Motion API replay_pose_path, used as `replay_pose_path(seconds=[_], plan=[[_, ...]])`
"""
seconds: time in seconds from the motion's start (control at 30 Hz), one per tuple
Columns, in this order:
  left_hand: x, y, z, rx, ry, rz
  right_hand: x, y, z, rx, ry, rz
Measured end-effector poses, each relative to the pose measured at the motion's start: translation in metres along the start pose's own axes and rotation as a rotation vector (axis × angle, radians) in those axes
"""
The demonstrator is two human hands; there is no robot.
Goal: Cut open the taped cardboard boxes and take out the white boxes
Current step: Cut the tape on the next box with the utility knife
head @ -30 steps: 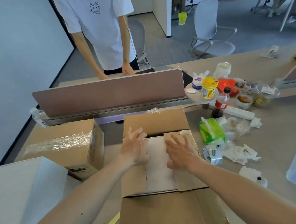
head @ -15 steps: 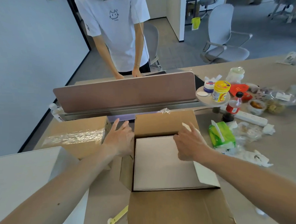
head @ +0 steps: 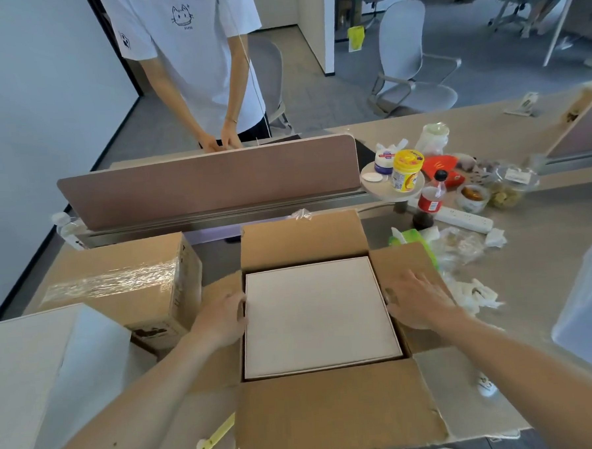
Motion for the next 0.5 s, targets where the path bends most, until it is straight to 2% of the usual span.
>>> replay_pose_path(seconds=[0.07,0.17,0.3,0.37,0.43,0.5], plan=[[-0.005,0.003,0.005,-0.1,0.01,-0.031,-0.002,0.004,0.022,0.183,-0.04,0.034],[-0.011,0.001,0.01,-0.194,0.038,-0.073,-0.005,0.008,0.033,0.347,0.006,0.044],[-0.015,0.003,0.01,-0.211,0.089,-0.136,-0.009,0.004,0.028,0.409,0.031,0.03],[-0.016,0.012,0.01,-0.265,0.102,-0.166,-0.015,-0.002,0.023,0.4,0.103,0.025],[-0.018,0.02,0.014,-0.297,0.064,-0.188,-0.024,-0.009,0.021,0.409,0.18,0.028],[-0.02,0.026,0.017,-0.268,0.023,-0.215,-0.032,-0.017,0.026,0.426,0.173,0.037]])
Point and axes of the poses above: each hand's wrist, its own x-axis towards the middle knuckle, its own z-axis out of the palm, y = z × x, the point moved 8 cm from there along x, towards the middle knuckle, and after that the axes turned 12 degrees about x, right-handed, at the moved point
